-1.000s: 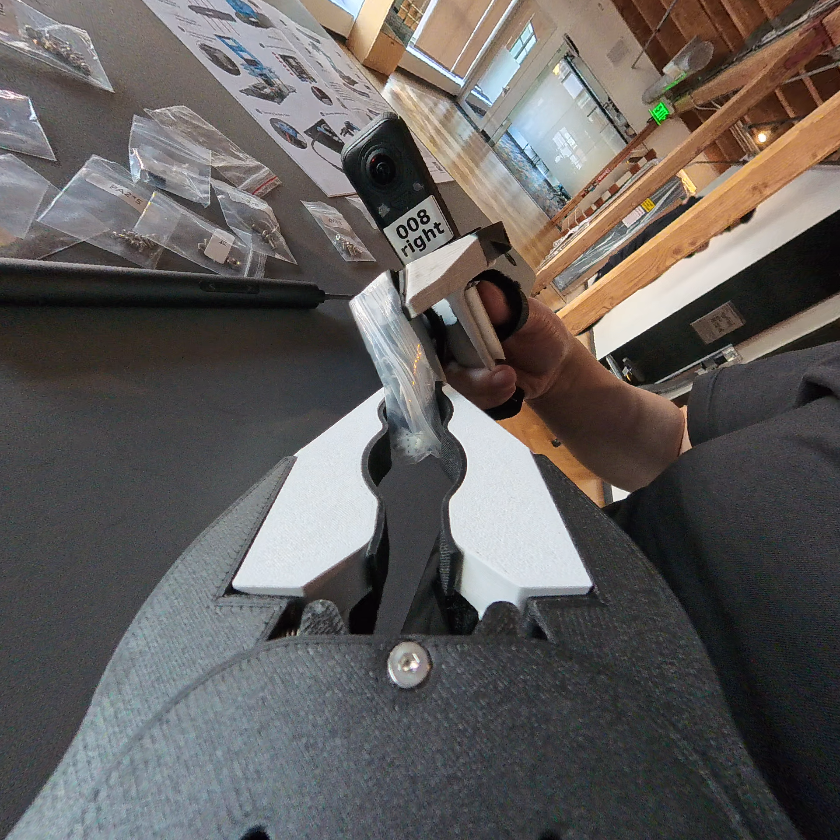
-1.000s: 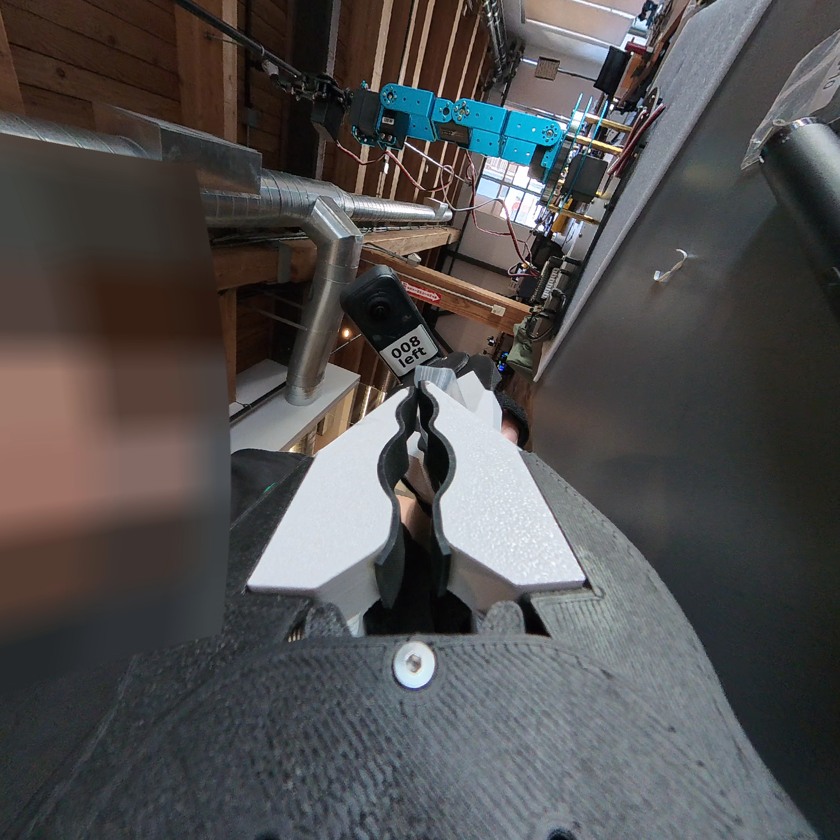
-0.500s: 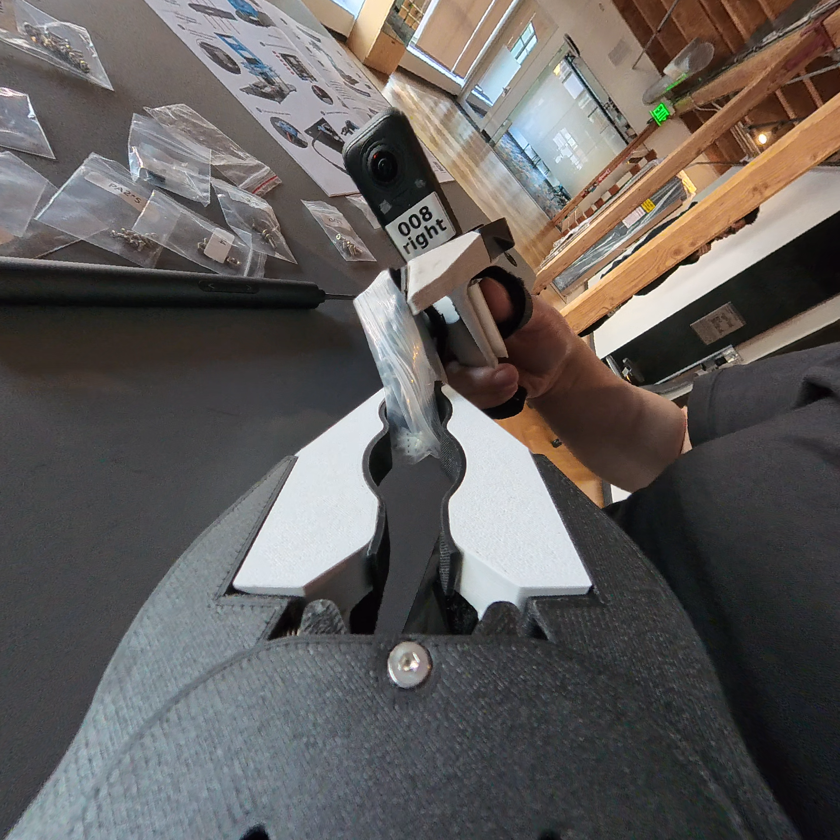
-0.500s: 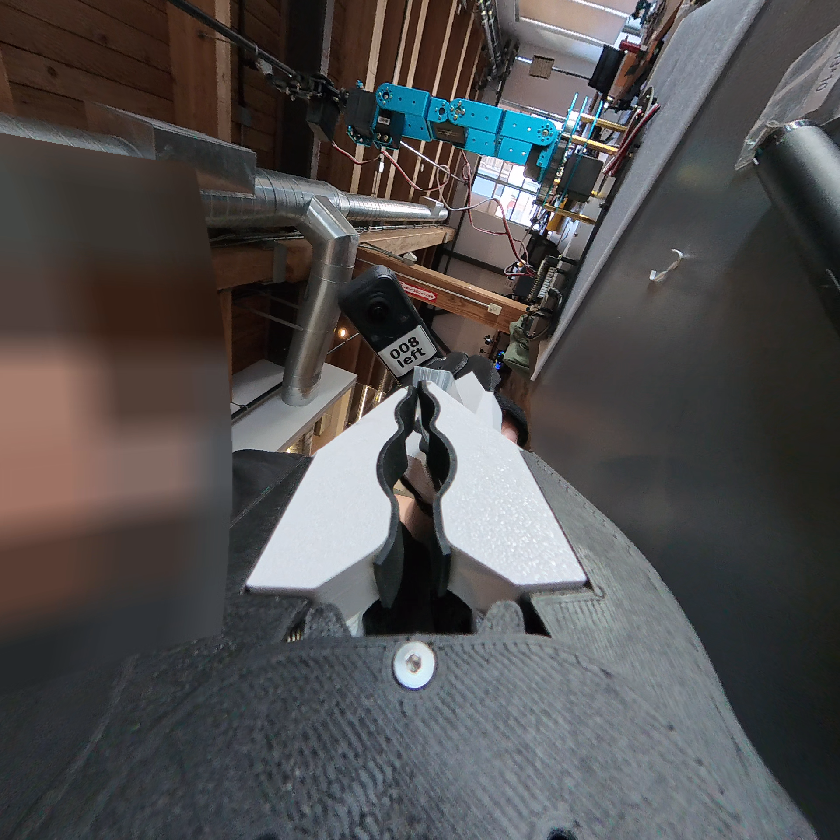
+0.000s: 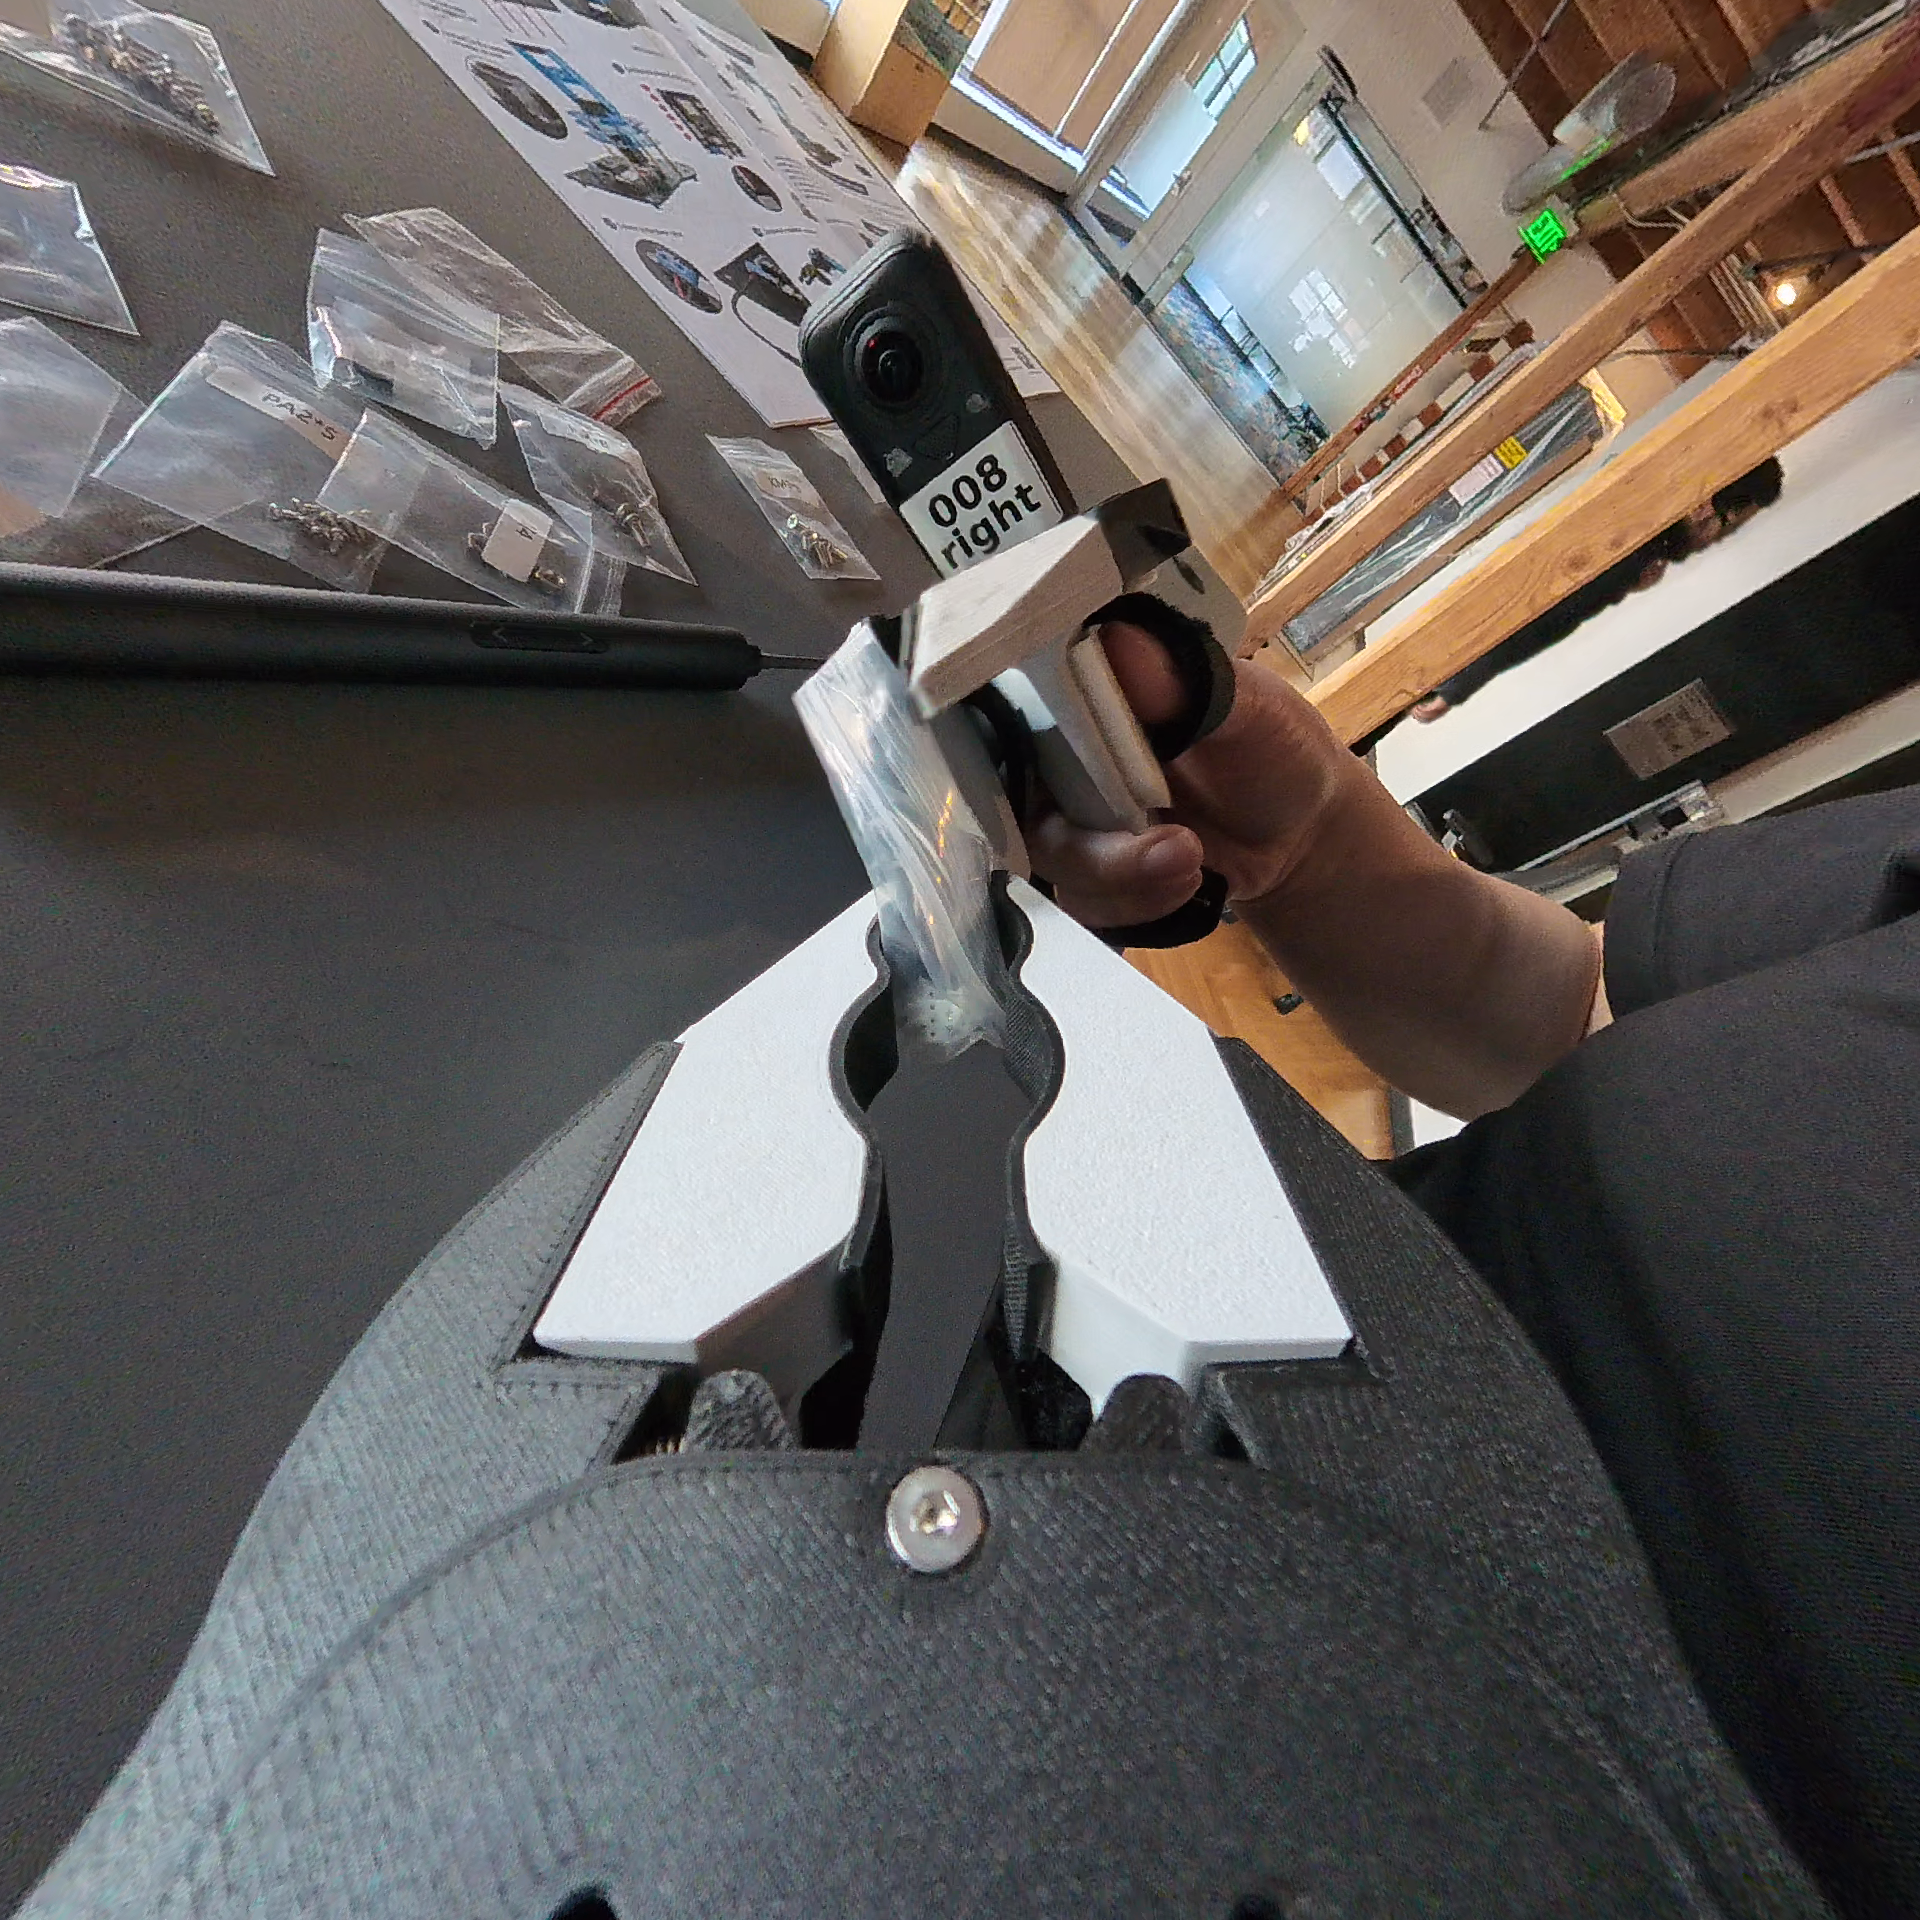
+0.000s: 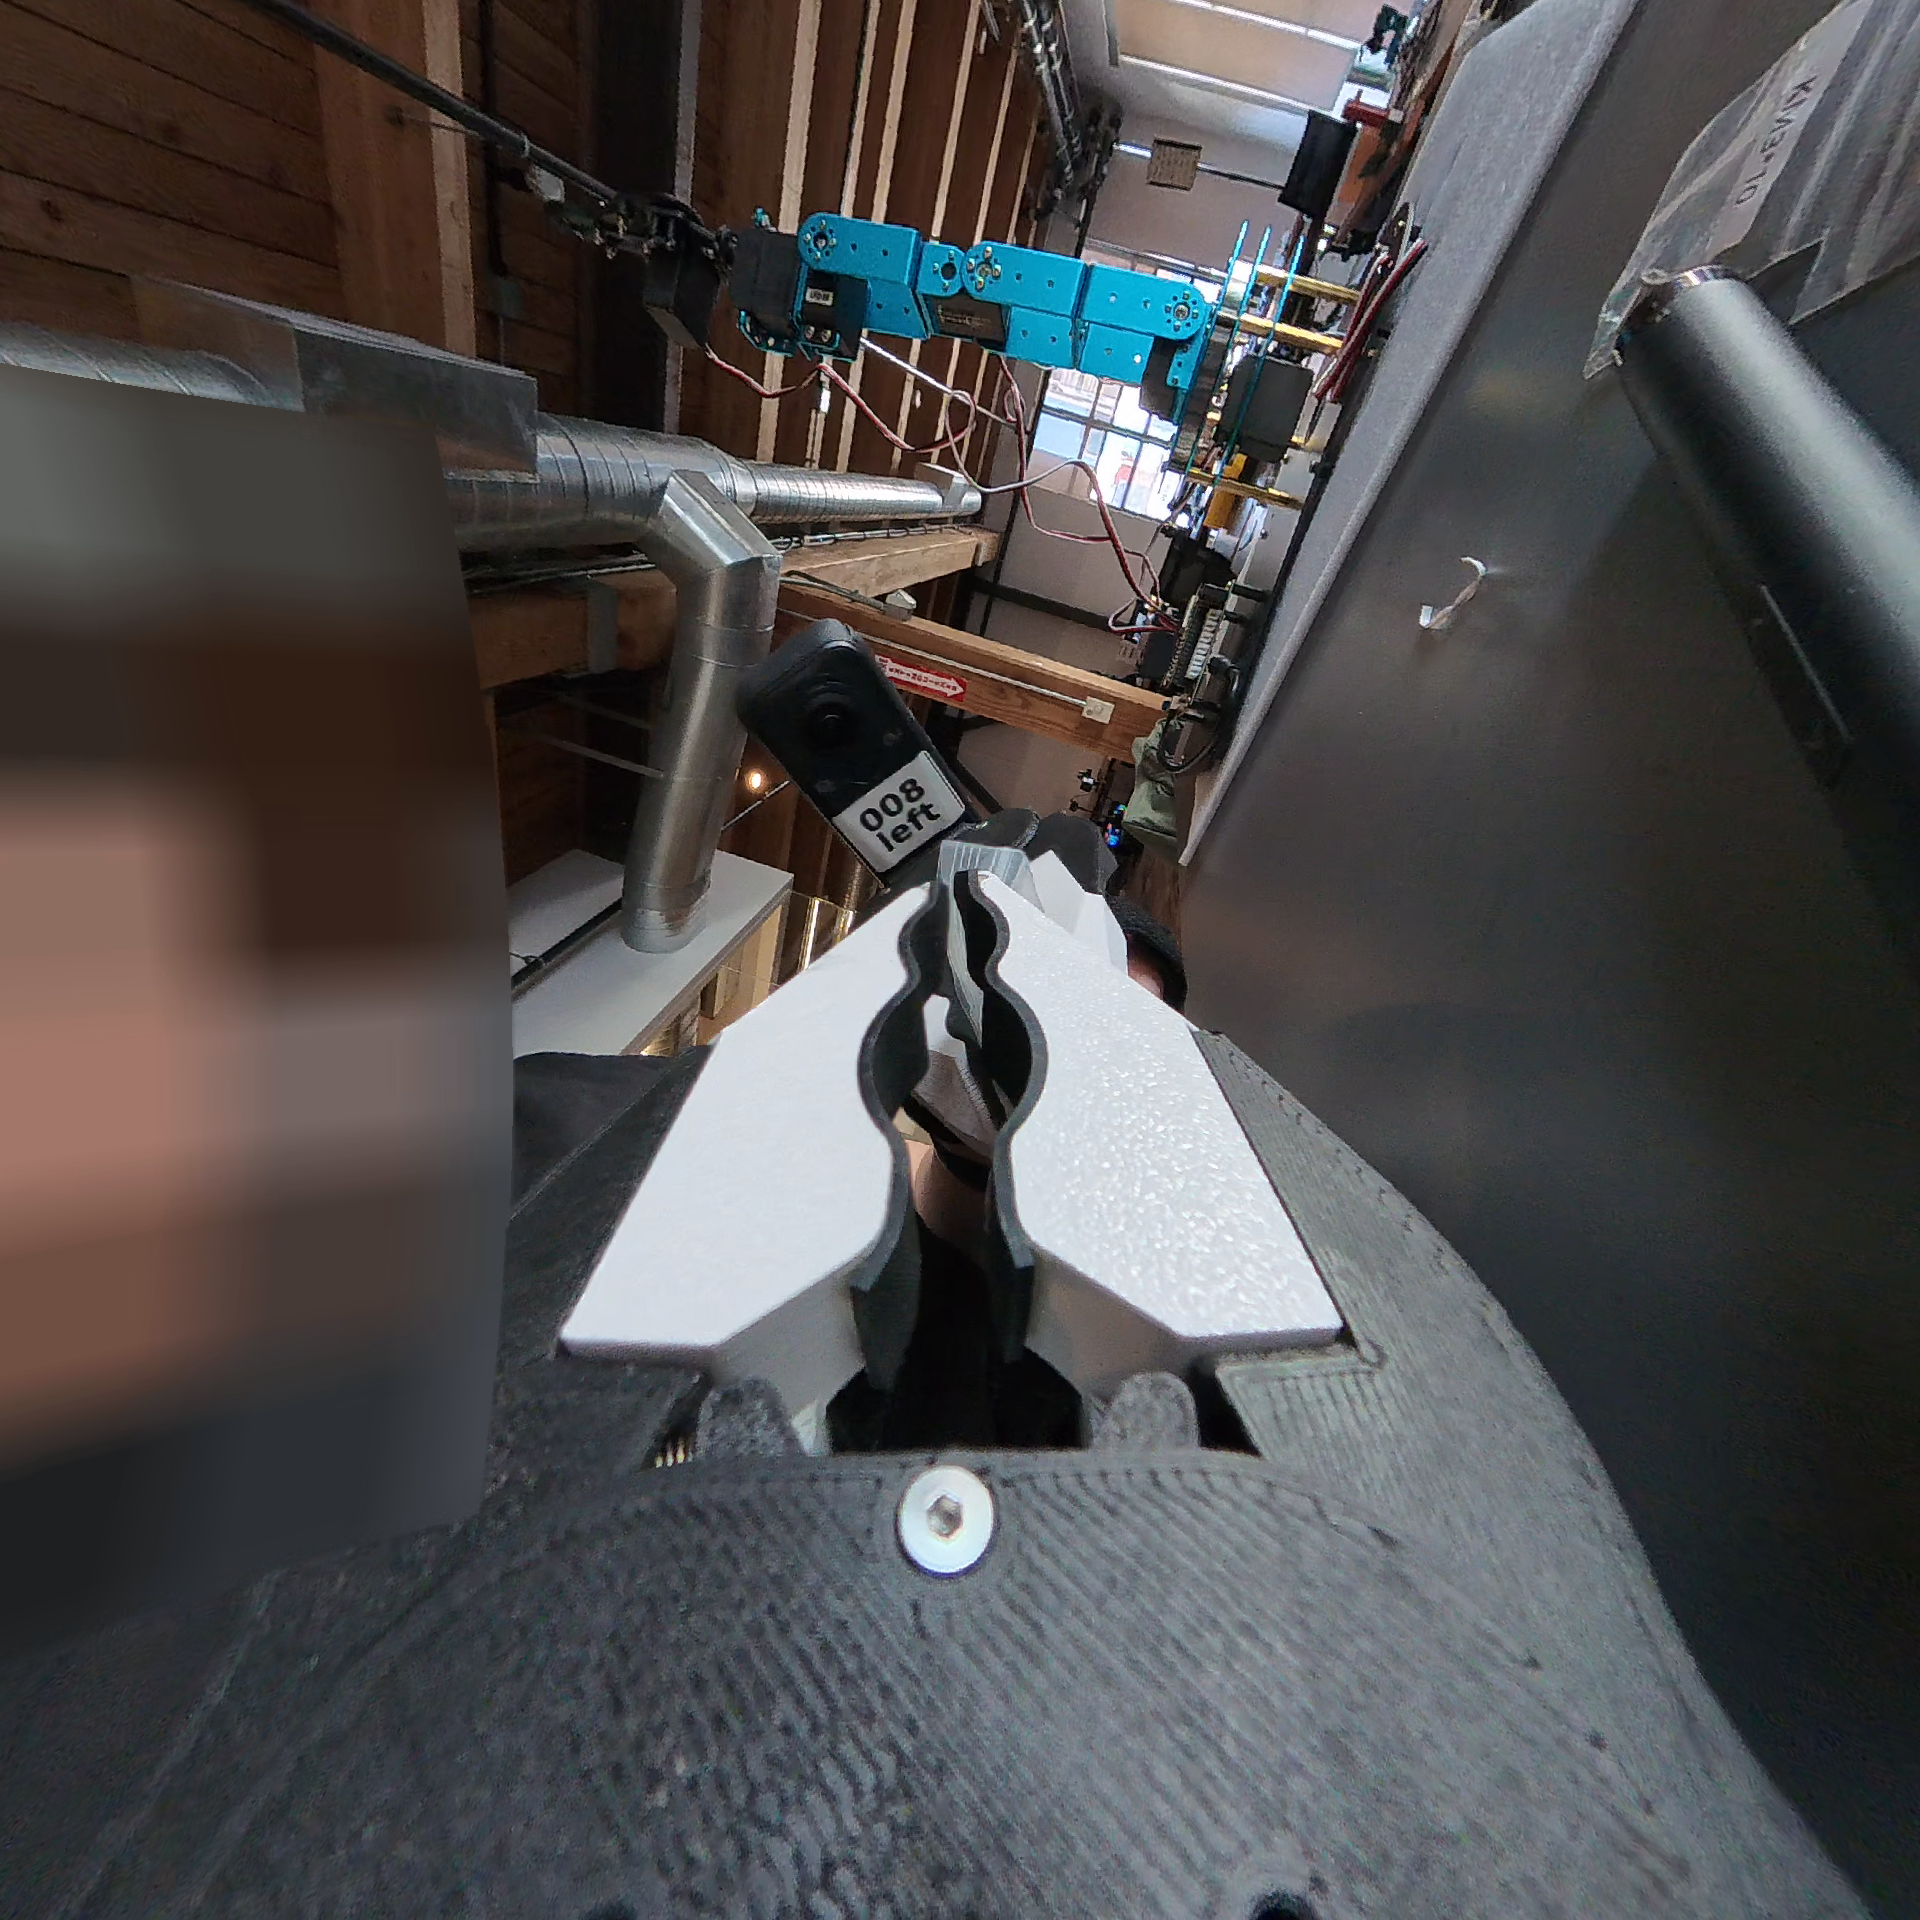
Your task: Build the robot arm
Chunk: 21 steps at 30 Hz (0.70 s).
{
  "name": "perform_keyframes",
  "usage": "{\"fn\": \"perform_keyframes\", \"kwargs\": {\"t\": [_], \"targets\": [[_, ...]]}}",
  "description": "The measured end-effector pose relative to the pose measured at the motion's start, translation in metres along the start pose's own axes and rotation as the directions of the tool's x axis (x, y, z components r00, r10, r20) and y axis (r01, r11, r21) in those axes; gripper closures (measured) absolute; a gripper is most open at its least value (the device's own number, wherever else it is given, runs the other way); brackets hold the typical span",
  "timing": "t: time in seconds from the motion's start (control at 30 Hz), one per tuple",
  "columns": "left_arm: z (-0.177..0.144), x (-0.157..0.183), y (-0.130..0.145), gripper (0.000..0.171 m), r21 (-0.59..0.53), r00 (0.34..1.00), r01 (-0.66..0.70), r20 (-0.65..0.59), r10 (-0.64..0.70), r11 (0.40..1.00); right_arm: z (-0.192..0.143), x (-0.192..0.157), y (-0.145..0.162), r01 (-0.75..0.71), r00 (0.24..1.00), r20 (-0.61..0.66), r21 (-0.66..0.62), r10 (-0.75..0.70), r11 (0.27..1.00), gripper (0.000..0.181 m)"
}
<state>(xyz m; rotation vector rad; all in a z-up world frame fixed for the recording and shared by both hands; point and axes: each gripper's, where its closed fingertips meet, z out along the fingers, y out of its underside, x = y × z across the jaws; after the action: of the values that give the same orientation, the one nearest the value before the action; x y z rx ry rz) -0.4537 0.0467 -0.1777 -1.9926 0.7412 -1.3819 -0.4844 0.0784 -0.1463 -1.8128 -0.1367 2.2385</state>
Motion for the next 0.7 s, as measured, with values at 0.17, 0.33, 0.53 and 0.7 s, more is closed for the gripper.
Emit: {"fn": "perform_keyframes", "kwargs": {"t": [0.17,0.33,0.53,0.7], "targets": [[0.000,-0.003,0.001,0.160,-0.012,0.999,-0.019,0.026,0.019,1.000,-0.002,0.006,0.000,-0.001,0.999,-0.036,-0.002,0.001,1.000,0.181],[0.001,-0.010,0.007,0.160,-0.063,0.993,-0.070,0.093,0.076,0.996,-0.001,0.008,0.005,0.024,0.997,-0.072,-0.043,-0.027,0.999,0.180],[-0.001,-0.025,0.015,0.161,-0.165,0.956,-0.172,0.209,0.205,0.971,-0.002,0.014,0.008,0.020,0.993,-0.116,-0.061,-0.027,0.998,0.178],[0.000,-0.032,0.020,0.161,-0.238,0.914,-0.251,0.260,0.311,0.938,-0.004,0.021,0.008,-0.005,0.990,-0.140,-0.051,-0.002,0.999,0.180]]}}
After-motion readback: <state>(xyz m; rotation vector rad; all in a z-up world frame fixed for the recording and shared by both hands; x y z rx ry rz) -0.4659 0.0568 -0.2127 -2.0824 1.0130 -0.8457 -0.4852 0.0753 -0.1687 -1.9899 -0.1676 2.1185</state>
